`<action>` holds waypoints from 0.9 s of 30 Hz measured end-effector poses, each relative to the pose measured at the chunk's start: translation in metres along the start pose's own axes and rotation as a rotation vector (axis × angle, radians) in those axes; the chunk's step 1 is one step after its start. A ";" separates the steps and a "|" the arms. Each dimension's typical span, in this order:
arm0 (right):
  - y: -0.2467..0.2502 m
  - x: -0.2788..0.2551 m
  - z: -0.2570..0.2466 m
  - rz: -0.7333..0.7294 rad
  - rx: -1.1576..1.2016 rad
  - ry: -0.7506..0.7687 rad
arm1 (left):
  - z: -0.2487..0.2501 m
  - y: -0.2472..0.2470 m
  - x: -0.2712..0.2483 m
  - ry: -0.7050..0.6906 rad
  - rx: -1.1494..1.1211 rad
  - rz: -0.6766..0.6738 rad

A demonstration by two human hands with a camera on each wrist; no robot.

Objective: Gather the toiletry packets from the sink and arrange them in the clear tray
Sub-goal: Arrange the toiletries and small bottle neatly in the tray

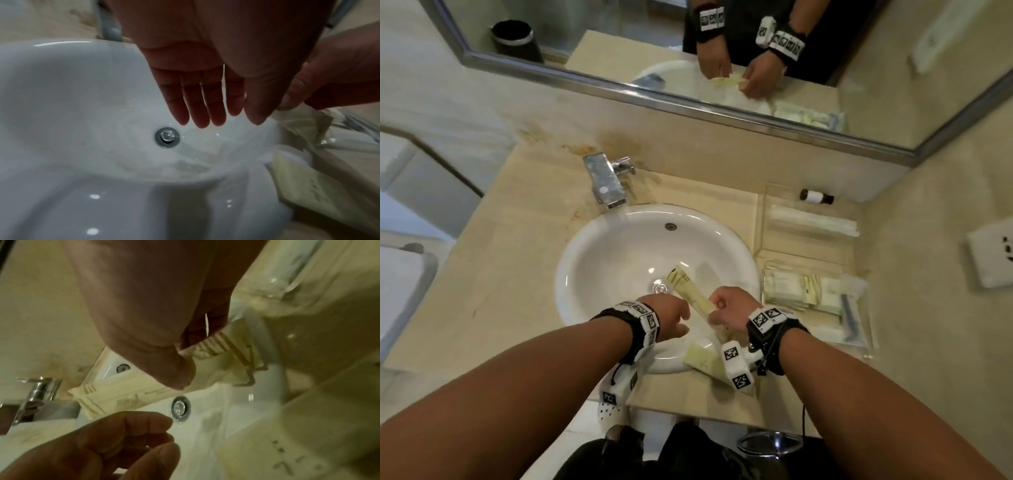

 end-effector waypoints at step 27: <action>0.037 -0.093 0.105 0.171 0.074 -0.117 | 0.082 -0.022 0.034 -0.124 0.377 -0.291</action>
Point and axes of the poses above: each hand's wrist, its own x-axis towards the middle knuckle, its own y-axis out of the back of the hand, z = x × y, the point moved 5 cm from there along x, towards the middle knuckle, and after that the axes turned 1 degree about x, right-handed, at the moved point
